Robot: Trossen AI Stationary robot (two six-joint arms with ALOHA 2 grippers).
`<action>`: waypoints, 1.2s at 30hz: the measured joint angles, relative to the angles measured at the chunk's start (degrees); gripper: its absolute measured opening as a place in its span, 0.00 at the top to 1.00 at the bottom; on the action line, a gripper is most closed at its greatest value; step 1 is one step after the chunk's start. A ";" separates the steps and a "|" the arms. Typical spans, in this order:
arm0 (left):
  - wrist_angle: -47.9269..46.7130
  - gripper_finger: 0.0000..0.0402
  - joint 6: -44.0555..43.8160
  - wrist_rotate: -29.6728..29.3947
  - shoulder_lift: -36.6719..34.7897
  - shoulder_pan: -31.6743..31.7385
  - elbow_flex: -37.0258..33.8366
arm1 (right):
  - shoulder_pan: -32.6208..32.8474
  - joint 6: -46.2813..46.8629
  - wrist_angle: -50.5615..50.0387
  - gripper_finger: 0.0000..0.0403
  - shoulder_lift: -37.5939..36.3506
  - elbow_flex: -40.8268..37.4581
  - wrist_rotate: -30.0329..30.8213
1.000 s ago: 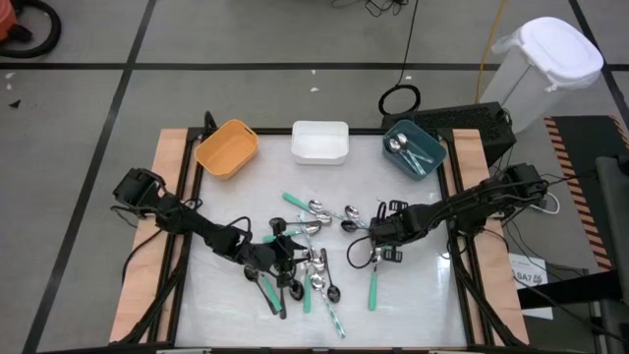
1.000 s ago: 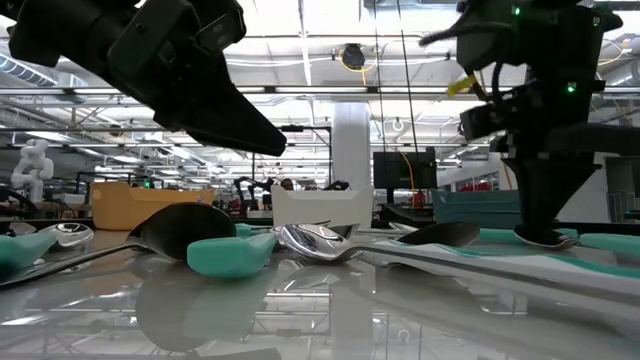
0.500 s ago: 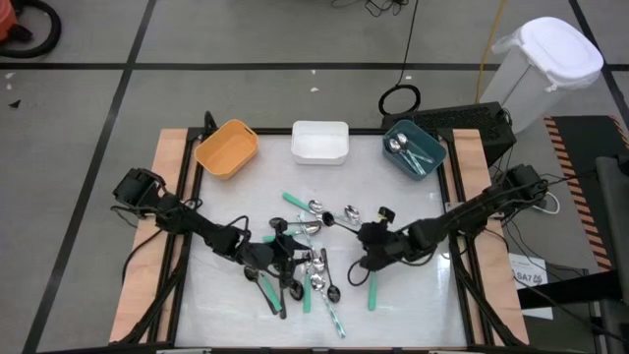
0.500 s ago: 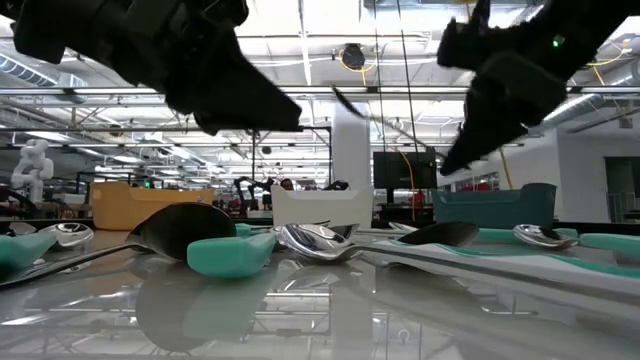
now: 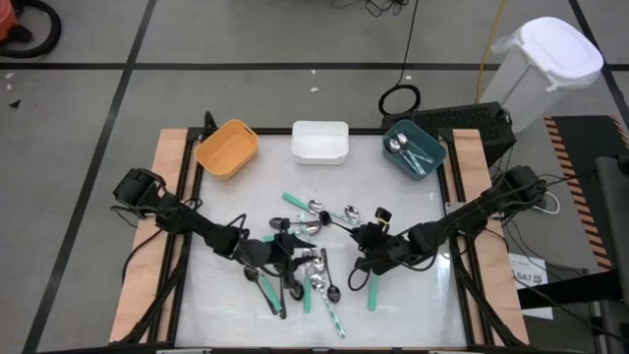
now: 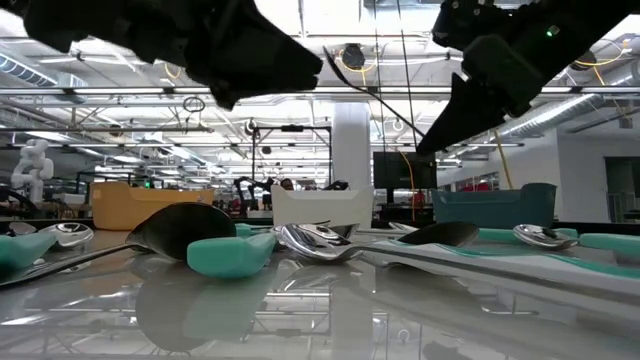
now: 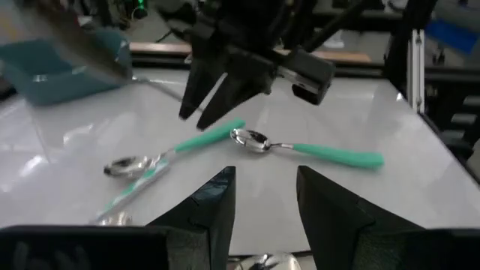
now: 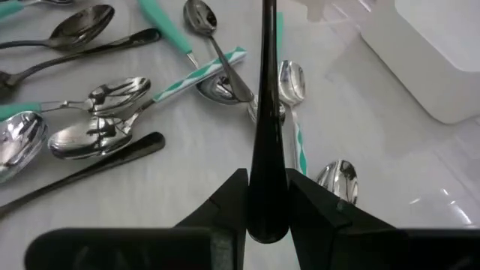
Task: Sort silverware by color (type)
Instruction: Put the black spoon into the orange bin
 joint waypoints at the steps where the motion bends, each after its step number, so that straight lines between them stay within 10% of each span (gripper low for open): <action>1: -1.64 0.64 1.82 -0.02 0.00 -0.15 1.13 | -0.08 0.35 0.03 0.83 0.32 0.00 0.09; 11: -38.40 0.62 16.04 -6.51 2.27 0.14 25.71 | -0.48 1.23 -1.23 0.83 1.18 -0.02 0.02; 18: -63.01 0.41 15.16 -6.19 8.86 3.81 40.43 | -0.42 1.61 -3.49 0.83 1.15 -0.04 -1.80; 36: -68.99 0.31 24.54 4.82 16.72 11.24 49.64 | -0.01 -1.98 -4.72 0.83 1.15 -0.02 -4.90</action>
